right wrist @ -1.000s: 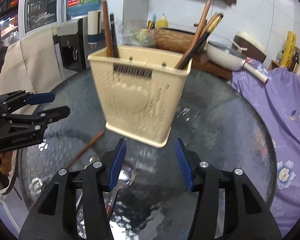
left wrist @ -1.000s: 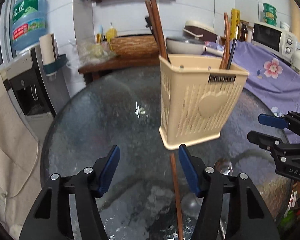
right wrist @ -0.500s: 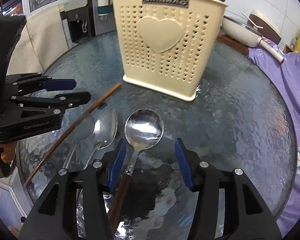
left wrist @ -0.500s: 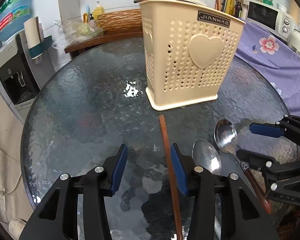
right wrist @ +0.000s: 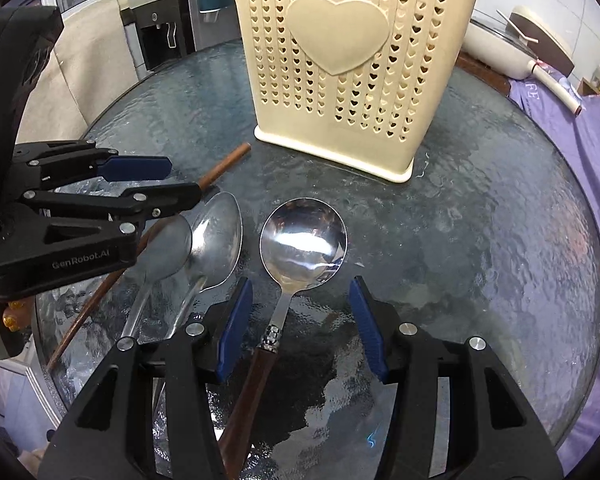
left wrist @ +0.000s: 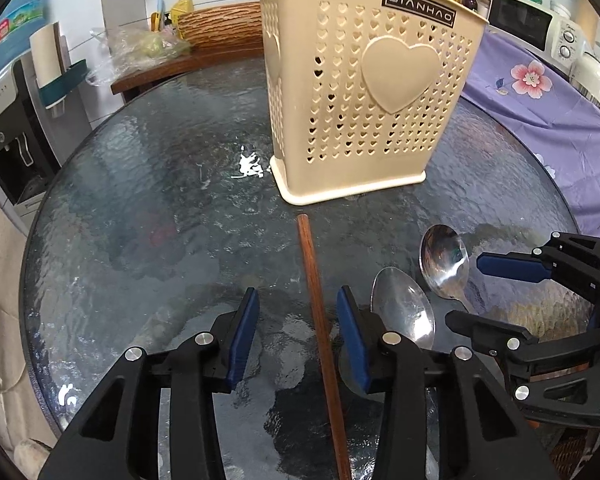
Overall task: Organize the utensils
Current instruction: 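Move the right gripper to a metal spoon while the left approaches a brown chopstick, then close the right gripper on the spoon while the left grasps the chopstick, then lift the spoon and chopstick and carry both over the cream basket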
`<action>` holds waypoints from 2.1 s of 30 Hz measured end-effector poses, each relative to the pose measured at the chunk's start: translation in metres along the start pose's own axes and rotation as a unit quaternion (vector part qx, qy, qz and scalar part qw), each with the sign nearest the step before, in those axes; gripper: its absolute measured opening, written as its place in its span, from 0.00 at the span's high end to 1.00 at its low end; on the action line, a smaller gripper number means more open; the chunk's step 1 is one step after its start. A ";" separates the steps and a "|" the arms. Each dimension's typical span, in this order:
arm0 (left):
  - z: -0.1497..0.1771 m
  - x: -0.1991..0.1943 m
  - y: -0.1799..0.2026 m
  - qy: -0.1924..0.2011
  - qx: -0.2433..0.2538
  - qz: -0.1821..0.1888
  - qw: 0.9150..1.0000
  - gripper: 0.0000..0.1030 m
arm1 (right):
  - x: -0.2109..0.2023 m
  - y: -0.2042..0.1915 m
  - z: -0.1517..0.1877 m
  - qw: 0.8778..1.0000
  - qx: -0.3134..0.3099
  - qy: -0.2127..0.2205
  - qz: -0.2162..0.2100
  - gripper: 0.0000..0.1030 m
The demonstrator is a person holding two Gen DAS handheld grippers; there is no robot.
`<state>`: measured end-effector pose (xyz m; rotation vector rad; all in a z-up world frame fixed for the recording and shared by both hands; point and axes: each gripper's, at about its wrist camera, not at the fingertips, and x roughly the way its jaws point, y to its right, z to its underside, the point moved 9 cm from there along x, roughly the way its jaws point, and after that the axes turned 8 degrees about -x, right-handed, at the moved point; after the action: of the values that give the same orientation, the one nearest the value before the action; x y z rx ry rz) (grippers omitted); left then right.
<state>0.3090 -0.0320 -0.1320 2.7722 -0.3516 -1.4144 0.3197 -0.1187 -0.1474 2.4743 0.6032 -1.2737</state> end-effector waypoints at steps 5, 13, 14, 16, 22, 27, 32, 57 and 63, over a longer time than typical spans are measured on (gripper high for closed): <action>-0.002 0.005 0.002 -0.003 0.002 -0.001 1.000 0.65 | 0.001 0.000 -0.002 1.000 0.000 -0.001 0.000 0.51; -0.014 0.014 0.005 -0.003 0.013 -0.014 1.000 0.69 | 0.004 0.001 -0.008 1.000 0.001 -0.004 0.003 0.50; -0.016 0.015 0.005 -0.003 0.016 -0.017 1.000 0.69 | 0.005 0.001 -0.009 1.000 0.001 -0.004 0.003 0.50; -0.018 0.017 0.006 -0.003 0.018 -0.019 1.000 0.71 | 0.005 0.000 -0.010 1.000 0.004 -0.005 0.003 0.50; -0.023 0.020 0.008 -0.004 0.020 -0.020 1.000 0.76 | 0.008 -0.001 -0.015 1.000 0.003 -0.005 0.006 0.51; -0.025 0.022 0.010 -0.005 0.022 -0.020 1.000 0.79 | 0.011 -0.002 -0.018 1.000 0.005 -0.006 0.008 0.51; -0.028 0.024 0.011 -0.007 0.022 -0.019 1.000 0.81 | 0.013 -0.004 -0.022 1.000 0.003 -0.007 0.016 0.51; -0.048 0.004 0.006 0.025 -0.005 -0.001 1.000 0.93 | -0.016 -0.001 -0.038 0.999 0.006 0.044 0.000 0.54; -0.055 -0.015 0.009 0.047 -0.004 0.005 0.999 0.93 | -0.037 0.001 -0.038 0.998 0.010 0.065 -0.005 0.54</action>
<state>0.3429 -0.0431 -0.0864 2.8143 -0.3579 -1.2741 0.3276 -0.1115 -0.0948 2.5886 0.6373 -1.1340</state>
